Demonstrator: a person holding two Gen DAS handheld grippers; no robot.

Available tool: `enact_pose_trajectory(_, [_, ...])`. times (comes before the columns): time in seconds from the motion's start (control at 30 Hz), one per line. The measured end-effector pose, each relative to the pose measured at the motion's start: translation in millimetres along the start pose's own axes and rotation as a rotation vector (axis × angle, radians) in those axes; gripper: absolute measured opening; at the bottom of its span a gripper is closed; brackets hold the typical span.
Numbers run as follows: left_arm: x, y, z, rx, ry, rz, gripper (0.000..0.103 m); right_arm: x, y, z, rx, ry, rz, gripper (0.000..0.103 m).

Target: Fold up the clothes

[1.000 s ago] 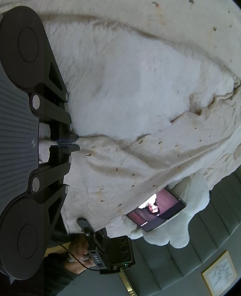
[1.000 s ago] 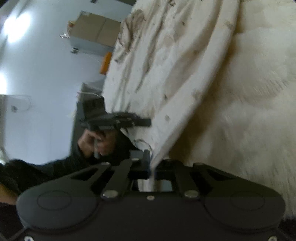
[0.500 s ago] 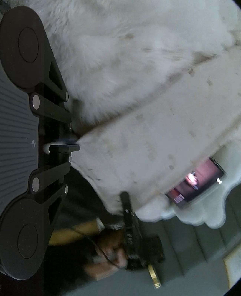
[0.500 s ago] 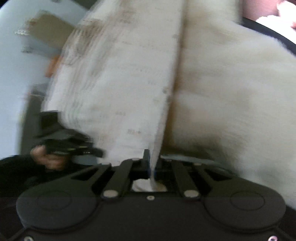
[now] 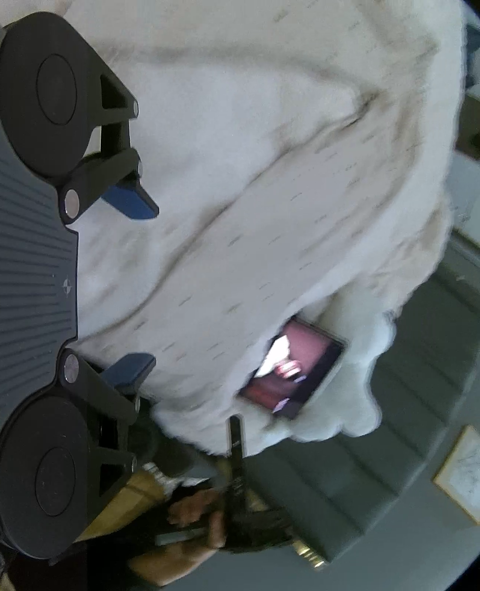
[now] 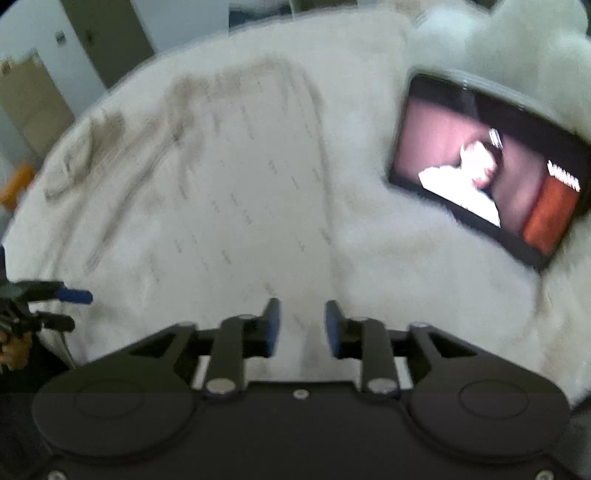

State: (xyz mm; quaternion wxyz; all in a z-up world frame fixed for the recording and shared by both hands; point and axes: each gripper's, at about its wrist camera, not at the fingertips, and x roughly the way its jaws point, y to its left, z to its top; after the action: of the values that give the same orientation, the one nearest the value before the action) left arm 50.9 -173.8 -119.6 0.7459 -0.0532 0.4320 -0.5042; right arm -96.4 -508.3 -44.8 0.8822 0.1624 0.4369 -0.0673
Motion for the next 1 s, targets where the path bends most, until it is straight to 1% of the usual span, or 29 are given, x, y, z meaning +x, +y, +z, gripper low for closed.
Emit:
enact_pose_trajectory(0.03, [-6.8,18.3,9.9,-0.010,-0.018,0.030,0.083,5.6,10.8,1.5,0.000,-0.012,0.000,0.051])
enact_pose_trajectory(0.13, [-27.2,73.1,39.4,-0.040,-0.074,0.118,0.083,29.8,45.0,-0.8,0.007,-0.017,0.015,0.052])
enact_pose_trajectory(0.2, [-40.8,109.7,59.2,-0.060,-0.111,0.178,0.085,50.9,69.8,-1.2,-0.016,-0.014,0.015,0.052])
enact_pose_trajectory(0.27, [-54.5,146.2,78.9,-0.080,-0.148,0.237,0.088,64.5,88.9,-1.3,-0.075,-0.014,-0.022,0.052])
enact_pose_trajectory(0.33, [-68.1,182.8,98.6,-0.100,-0.185,0.296,0.088,75.6,109.9,0.1,-0.140,-0.015,-0.068,0.052])
enact_pose_trajectory(0.4, [-81.7,219.4,118.3,-0.120,-0.222,0.355,0.083,78.5,124.1,7.6,-0.158,-0.023,-0.079,0.052])
enact_pose_trajectory(0.43, [-85.0,236.1,125.5,-0.142,-0.230,0.370,0.078,79.6,128.8,10.4,-0.150,-0.024,-0.076,0.052])
enact_pose_trajectory(0.47, [-84.9,251.4,129.8,-0.175,-0.229,0.370,0.077,80.6,131.8,12.7,-0.140,-0.023,-0.071,0.052])
enact_pose_trajectory(0.5, [-82.4,266.7,133.7,-0.212,-0.224,0.352,0.077,82.5,135.3,14.0,-0.128,-0.021,-0.066,0.052])
enact_pose_trajectory(0.57, [-71.2,291.1,136.1,-0.298,-0.216,0.265,0.077,88.5,144.3,15.1,-0.077,-0.019,-0.034,0.052])
enact_pose_trajectory(0.6, [-68.5,298.2,135.9,-0.336,-0.214,0.250,0.077,91.4,148.0,14.1,-0.054,-0.019,-0.017,0.052])
enact_pose_trajectory(0.63, [-63.8,304.9,135.8,-0.375,-0.204,0.245,0.074,94.5,151.9,13.0,-0.031,-0.021,-0.003,0.051])
enact_pose_trajectory(0.7, [-53.5,312.5,136.5,-0.417,-0.184,0.264,0.056,103.8,161.7,10.7,0.000,-0.045,0.002,0.051])
enact_pose_trajectory(0.77, [-46.7,315.0,136.4,-0.444,-0.175,0.274,0.009,114.2,172.0,10.2,0.023,-0.072,0.003,0.051])
enact_pose_trajectory(0.8, [-43.6,314.8,135.6,-0.457,-0.178,0.264,0.000,118.4,175.2,10.2,0.029,-0.078,0.002,0.051])
enact_pose_trajectory(0.83, [-42.8,312.2,135.3,-0.450,-0.192,0.275,0.001,127.3,180.3,11.1,0.043,-0.080,0.007,0.051])
enact_pose_trajectory(0.93, [-48.0,298.8,138.6,-0.381,-0.257,0.396,0.000,150.4,193.3,14.9,0.077,-0.079,0.029,0.050])
enact_pose_trajectory(1.0, [-50.1,289.2,142.5,-0.344,-0.277,0.432,0.001,161.3,201.0,19.5,0.088,-0.081,0.049,0.050])
